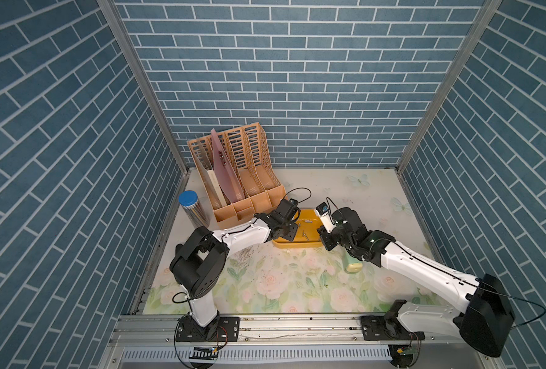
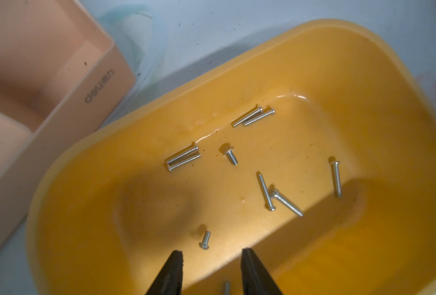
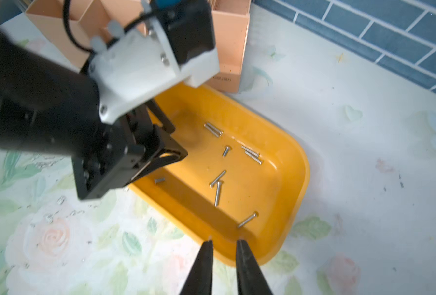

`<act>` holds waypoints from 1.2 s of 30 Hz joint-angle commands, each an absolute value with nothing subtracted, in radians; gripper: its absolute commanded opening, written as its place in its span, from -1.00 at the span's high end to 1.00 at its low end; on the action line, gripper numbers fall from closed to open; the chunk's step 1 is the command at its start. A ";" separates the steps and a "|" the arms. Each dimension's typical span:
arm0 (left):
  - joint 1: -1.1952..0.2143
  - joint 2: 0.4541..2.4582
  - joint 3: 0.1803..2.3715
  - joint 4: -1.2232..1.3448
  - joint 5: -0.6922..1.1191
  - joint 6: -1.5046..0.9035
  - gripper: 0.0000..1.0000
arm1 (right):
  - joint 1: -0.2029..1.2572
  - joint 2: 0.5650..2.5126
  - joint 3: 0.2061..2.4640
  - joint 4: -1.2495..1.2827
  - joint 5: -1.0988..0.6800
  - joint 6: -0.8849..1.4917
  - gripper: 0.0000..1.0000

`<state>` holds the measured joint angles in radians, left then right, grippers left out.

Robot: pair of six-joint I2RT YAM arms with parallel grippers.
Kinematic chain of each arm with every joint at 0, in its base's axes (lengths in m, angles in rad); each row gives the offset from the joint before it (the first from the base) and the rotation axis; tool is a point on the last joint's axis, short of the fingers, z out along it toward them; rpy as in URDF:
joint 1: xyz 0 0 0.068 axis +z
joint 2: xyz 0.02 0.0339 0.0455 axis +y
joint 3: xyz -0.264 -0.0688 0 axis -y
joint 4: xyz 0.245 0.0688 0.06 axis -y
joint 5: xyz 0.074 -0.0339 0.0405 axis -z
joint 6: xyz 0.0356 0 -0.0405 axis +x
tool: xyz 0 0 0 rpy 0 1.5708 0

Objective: Put the screws on the desktop into the storage box
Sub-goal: Place the screw in the storage box, then pick up the screw from the center of the board.

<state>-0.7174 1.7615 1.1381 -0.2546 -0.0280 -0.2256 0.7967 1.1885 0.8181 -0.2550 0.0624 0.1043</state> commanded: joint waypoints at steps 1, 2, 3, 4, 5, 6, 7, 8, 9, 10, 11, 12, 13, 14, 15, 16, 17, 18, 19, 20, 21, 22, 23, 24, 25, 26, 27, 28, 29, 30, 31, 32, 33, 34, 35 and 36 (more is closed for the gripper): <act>-0.713 1.747 1.128 -0.207 -0.037 -0.223 -0.16 | 0.815 1.105 0.755 -0.259 -0.013 0.205 0.58; -0.713 1.731 1.118 -0.183 -0.029 -0.225 -0.22 | 0.835 1.085 0.738 -0.261 -0.003 0.223 0.58; -0.714 1.711 1.105 -0.156 -0.020 -0.229 -0.26 | 0.865 1.068 0.727 -0.271 0.023 0.241 0.58; -0.713 1.697 1.098 -0.140 -0.009 -0.230 -0.28 | 0.898 1.056 0.718 -0.283 0.051 0.256 0.58; -0.713 1.677 1.092 -0.130 0.002 -0.228 -0.28 | 0.931 1.050 0.712 -0.300 0.080 0.276 0.58; -0.713 1.655 1.081 -0.123 0.012 -0.225 -0.30 | 0.961 1.047 0.709 -0.320 0.109 0.296 0.57; -0.714 1.630 1.067 -0.109 0.011 -0.224 -0.33 | 0.988 1.046 0.705 -0.338 0.134 0.316 0.57; -0.713 1.595 1.044 -0.092 -0.001 -0.227 -0.37 | 1.019 1.041 0.695 -0.360 0.161 0.347 0.57; -0.711 1.561 1.016 -0.070 -0.019 -0.230 -0.43 | 1.050 1.034 0.680 -0.375 0.176 0.373 0.55; -0.710 1.534 0.989 -0.049 -0.033 -0.232 -0.48 | 1.074 1.025 0.664 -0.381 0.183 0.395 0.55; -0.709 1.502 0.961 -0.031 -0.047 -0.234 -0.56 | 1.098 1.015 0.644 -0.383 0.188 0.423 0.54; -0.708 1.471 0.930 -0.010 -0.052 -0.235 -0.65 | 1.117 1.008 0.625 -0.389 0.190 0.446 0.53; -0.706 1.445 0.901 0.010 -0.039 -0.235 -0.99 | 1.130 1.005 0.609 -0.397 0.189 0.466 0.52; -0.703 1.410 0.861 0.045 -0.007 -0.233 -1.00 | 1.139 0.999 0.586 -0.398 0.191 0.488 0.50; -0.703 1.379 0.828 0.074 0.018 -0.232 -1.00 | 1.144 0.998 0.565 -0.392 0.189 0.507 0.50; -0.704 1.357 0.804 0.088 0.027 -0.231 -1.00 | 1.145 1.000 0.549 -0.387 0.185 0.516 0.48; -0.706 1.325 0.770 0.110 0.023 -0.237 -1.00 | 1.145 1.006 0.529 -0.375 0.178 0.525 0.46; -0.706 1.293 0.734 0.141 0.021 -0.240 -1.00 | 1.146 1.010 0.512 -0.365 0.178 0.536 0.45; -0.706 1.272 0.713 0.156 0.017 -0.239 -1.00 | 1.147 1.012 0.502 -0.362 0.178 0.543 0.44; -0.706 1.254 0.696 0.161 0.013 -0.237 -1.00 | 1.151 1.013 0.493 -0.360 0.174 0.551 0.42; -0.706 1.239 0.682 0.161 0.012 -0.232 -1.00 | 1.155 1.010 0.486 -0.356 0.186 0.557 0.41; -0.706 1.229 0.673 0.160 0.007 -0.232 -1.00 | 1.157 1.004 0.483 -0.358 0.198 0.563 0.41; -0.706 1.217 0.659 0.163 0.001 -0.232 -1.00 | 1.158 0.999 0.481 -0.363 0.217 0.572 0.38; -0.706 1.204 0.645 0.170 0.000 -0.231 -1.00 | 1.158 1.002 0.477 -0.363 0.228 0.580 0.35; -0.706 1.193 0.633 0.174 -0.006 -0.229 -1.00 | 1.158 1.013 0.476 -0.360 0.222 0.581 0.34; -0.706 1.182 0.619 0.178 -0.015 -0.228 -1.00 | 1.158 1.032 0.476 -0.358 0.216 0.584 0.32; -0.706 1.173 0.608 0.179 -0.026 -0.230 -1.00 | 1.158 1.057 0.476 -0.356 0.211 0.587 0.31; -0.706 1.165 0.599 0.183 -0.031 -0.232 -1.00 | 1.158 1.075 0.477 -0.350 0.200 0.585 0.30; -0.706 1.158 0.591 0.188 -0.029 -0.234 -1.00 | 1.158 1.088 0.471 -0.338 0.192 0.583 0.29; -0.706 1.152 0.586 0.191 -0.020 -0.232 -1.00 | 1.158 1.095 0.470 -0.334 0.193 0.581 0.28; -0.706 1.149 0.584 0.192 -0.017 -0.233 -1.00 | 1.158 1.094 0.469 -0.339 0.197 0.584 0.28; -0.706 1.145 0.584 0.188 -0.022 -0.233 -1.00 | 1.160 1.091 0.469 -0.339 0.191 0.583 0.28; -0.706 1.142 0.586 0.179 -0.033 -0.231 -1.00 | 1.160 1.082 0.468 -0.340 0.183 0.585 0.27; -0.707 1.137 0.587 0.173 -0.044 -0.232 -1.00 | 1.161 1.065 0.459 -0.338 0.174 0.586 0.27; -0.706 1.130 0.588 0.167 -0.052 -0.234 -1.00 | 1.161 1.049 0.451 -0.333 0.166 0.589 0.26; -0.706 1.121 0.583 0.166 -0.052 -0.236 -1.00 | 1.162 1.040 0.447 -0.333 0.160 0.592 0.25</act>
<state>-0.7094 1.1469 0.5915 0.1558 -0.0261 -0.2352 1.1545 1.0729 0.4652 -0.3397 0.1753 0.5541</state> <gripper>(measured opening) 1.000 0.372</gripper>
